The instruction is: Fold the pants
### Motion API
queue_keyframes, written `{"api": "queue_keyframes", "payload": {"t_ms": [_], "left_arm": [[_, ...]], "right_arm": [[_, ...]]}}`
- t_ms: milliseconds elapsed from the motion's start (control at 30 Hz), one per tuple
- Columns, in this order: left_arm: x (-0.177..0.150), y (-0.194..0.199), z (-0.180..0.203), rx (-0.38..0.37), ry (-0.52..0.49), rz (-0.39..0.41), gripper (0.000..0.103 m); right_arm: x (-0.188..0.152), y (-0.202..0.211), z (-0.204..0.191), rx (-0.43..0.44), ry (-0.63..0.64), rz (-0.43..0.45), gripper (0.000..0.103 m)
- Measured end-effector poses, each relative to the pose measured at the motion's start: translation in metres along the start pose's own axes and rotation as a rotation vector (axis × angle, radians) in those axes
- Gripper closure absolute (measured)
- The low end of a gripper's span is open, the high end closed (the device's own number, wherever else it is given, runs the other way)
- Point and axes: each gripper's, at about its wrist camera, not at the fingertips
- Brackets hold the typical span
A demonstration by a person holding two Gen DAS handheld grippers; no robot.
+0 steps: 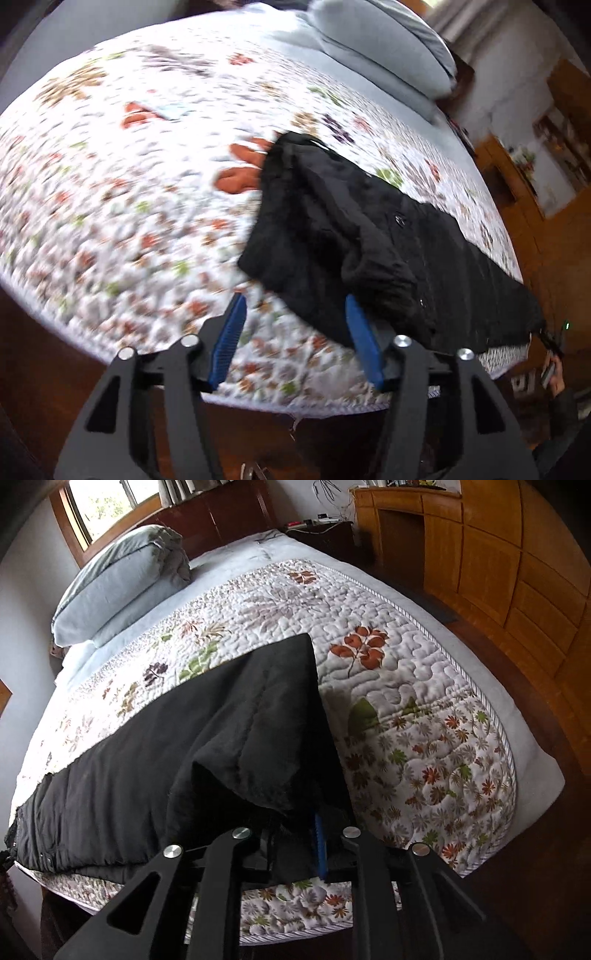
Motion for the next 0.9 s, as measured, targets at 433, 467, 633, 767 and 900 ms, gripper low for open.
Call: {"api": "queue_keyframes", "payload": {"t_ms": [433,467,633,767,900], "left_arm": [[-0.054,0.028,0.03,-0.141,0.07,0.052,0.01],[-0.055,0.025,0.033,-0.144,0.084,0.04,0.007],[-0.046,-0.006,0.045,-0.086,0.172,-0.006,0.005],[-0.032,-0.027,0.056,0.0,0.159,-0.004,0.005],[-0.016,-0.034,0.07,0.02,0.119,0.064,0.006]], "right_arm": [[-0.014,0.005,0.001,-0.061,-0.035,-0.011,0.066],[-0.015,0.006,0.001,-0.059,-0.043,-0.008,0.062],[-0.025,0.014,0.0,-0.04,-0.093,0.022,0.034],[-0.037,0.019,-0.004,-0.038,-0.118,0.026,0.021],[-0.051,0.024,-0.005,-0.004,-0.145,0.035,0.021]]}}
Point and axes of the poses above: each gripper's, at about its wrist camera, not at the fingertips, and y roughly against the way its jaws point, z to its right, x to its top, and after that the axes turned 14 degrees about -z, right-handed
